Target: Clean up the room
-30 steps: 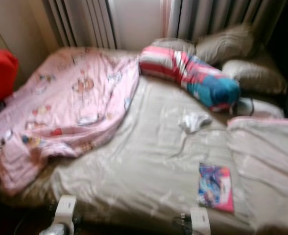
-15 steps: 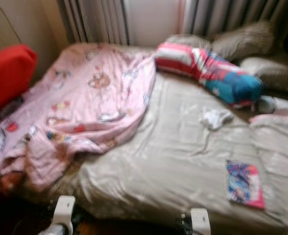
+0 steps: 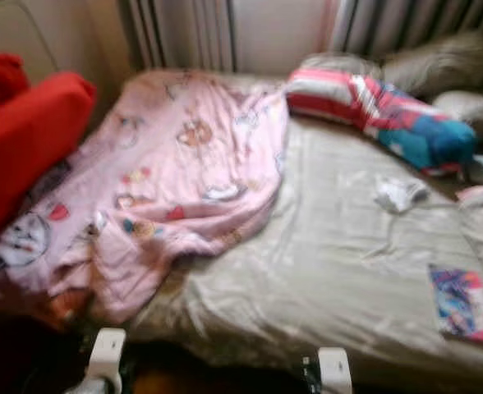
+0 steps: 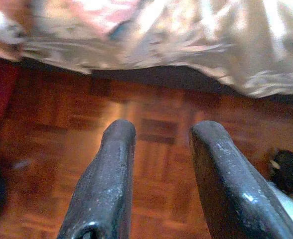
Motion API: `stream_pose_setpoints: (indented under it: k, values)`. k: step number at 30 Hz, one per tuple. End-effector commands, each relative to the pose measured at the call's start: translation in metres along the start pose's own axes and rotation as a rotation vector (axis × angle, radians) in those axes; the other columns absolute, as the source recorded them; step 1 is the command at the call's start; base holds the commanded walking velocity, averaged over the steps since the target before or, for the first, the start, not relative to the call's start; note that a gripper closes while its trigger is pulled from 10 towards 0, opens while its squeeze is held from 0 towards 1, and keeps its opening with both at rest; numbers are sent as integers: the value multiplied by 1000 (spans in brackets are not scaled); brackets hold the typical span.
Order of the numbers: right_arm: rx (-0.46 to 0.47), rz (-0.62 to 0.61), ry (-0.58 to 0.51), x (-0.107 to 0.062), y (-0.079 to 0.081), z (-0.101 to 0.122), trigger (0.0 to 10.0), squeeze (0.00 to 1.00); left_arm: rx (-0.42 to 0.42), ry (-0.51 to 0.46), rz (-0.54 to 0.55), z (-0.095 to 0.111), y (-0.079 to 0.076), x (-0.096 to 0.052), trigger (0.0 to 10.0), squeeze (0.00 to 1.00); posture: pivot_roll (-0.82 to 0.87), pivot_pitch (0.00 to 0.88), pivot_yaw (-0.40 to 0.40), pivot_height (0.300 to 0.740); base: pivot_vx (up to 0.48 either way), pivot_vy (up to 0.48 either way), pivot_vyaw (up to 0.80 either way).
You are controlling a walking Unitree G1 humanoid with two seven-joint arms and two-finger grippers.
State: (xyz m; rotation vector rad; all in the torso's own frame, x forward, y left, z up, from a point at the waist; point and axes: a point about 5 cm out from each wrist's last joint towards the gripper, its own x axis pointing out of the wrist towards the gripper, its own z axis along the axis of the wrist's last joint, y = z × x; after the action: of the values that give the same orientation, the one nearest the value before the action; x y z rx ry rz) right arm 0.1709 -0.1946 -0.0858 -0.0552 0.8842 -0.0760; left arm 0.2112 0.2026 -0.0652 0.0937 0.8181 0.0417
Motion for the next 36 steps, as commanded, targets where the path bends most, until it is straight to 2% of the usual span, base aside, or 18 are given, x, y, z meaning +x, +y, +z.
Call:
stream_pose_setpoints:
  k: [1, 24, 25, 30, 36]
  values:
    - [-4, -14, 32, -2, -6, -9, 10000, 0, 7, 24, -10, -6, -4, -1, 10000, 0, -52, 81, 47, 737, 0, 454, 0]
    - [-4, -14, 32, -2, -6, -9, 10000, 0, 7, 24, -10, -6, -4, -1, 10000, 0, -52, 81, 47, 737, 0, 454, 0]
    - [5, -19, 20, -1, -5, -5, 10000, 0, 7, 25, -9, -6, -3, -1, 10000, 0, -52, 39, 53, 737, 0, 480, 0]
    - [22, -25, -1, 1, -3, 2, 10000, 0, 6, 23, -8, -5, -2, -1, 10000, 0, -52, 36, 53, 737, 0, 445, 0]
    - [44, -39, -15, 2, -3, 6, 10000, 0, 9, 16, -9, -3, -3, 0, 10000, 0, -50, 40, 51, 737, 0, 0, 0]
